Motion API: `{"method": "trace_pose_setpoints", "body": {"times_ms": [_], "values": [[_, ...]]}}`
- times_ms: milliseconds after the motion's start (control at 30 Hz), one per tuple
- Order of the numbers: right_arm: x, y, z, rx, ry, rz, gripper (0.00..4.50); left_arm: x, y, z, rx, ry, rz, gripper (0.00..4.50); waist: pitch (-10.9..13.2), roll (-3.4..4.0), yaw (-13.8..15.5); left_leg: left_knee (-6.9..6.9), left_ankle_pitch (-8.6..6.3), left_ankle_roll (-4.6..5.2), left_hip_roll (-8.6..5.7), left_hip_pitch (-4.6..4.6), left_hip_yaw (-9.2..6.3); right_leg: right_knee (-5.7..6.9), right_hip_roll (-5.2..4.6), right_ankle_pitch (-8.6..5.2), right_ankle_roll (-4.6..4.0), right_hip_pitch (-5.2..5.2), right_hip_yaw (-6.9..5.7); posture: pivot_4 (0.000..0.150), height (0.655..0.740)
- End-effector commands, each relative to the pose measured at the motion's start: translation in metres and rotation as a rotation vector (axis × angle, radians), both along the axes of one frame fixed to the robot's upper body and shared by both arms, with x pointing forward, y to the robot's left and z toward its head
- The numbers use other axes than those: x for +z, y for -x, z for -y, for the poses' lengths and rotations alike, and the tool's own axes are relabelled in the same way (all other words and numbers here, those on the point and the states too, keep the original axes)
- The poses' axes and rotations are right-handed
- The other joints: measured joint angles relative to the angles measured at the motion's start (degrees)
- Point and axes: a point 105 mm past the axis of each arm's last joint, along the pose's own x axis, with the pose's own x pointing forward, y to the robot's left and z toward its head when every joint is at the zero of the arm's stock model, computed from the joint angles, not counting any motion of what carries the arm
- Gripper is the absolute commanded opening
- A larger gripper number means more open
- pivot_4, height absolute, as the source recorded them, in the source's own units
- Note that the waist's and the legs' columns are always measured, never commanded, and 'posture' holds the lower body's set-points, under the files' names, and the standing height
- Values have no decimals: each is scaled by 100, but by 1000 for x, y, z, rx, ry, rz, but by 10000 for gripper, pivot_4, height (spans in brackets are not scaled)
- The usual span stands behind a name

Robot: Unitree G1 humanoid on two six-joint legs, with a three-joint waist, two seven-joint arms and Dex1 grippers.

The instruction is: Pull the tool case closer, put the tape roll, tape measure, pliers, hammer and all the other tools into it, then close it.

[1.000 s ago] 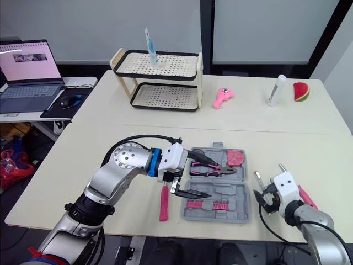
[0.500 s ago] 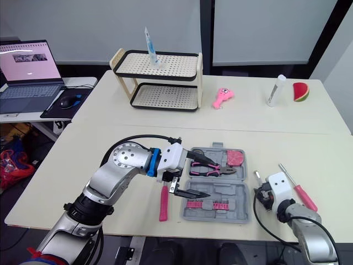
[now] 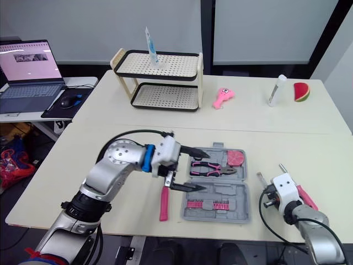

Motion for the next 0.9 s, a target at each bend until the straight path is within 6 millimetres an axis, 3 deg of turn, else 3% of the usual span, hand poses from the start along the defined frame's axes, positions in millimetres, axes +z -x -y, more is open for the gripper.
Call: {"method": "trace_pose_setpoints", "body": {"times_ms": [33, 233, 500, 700, 900], "values": [[33, -1, -15, 174, 71, 67, 2973, 0, 6, -28, 27, 11, -17, 45000, -1, 3, -70, -3, 0, 0, 0, 3, 0, 0, 0, 0, 0, 0, 2, 1500, 7400], [67, 9, -83, 589, 127, 7, 2973, -23, 24, -66, 39, -101, -6, 45000, -1, 4, -68, -6, -5, 8, 8, 10, -12, 1, 2, 0, 0, 4, 1, 1500, 7400], [73, -3, -155, 791, 132, -15, 2973, -27, 27, -76, 78, -109, 7, 45000, 2, -3, -33, -1, -1, 1, -4, -11, -33, -5, -7, 0, 0, -5, -2, 1500, 7400], [63, -11, -181, 862, 186, -16, 2973, -28, 28, -88, 118, -142, -7, 45000, 2, -2, -67, -2, 0, 0, -2, -7, -35, 1, -15, 0, 0, -11, -5, 1500, 7400], [55, -12, -190, 889, 235, -16, 2973, -27, 28, -89, 129, -153, -15, 45000, 2, -2, -70, -2, 1, -1, -2, -9, -35, 6, -15, 0, 0, -19, -6, 1500, 7400]]}}
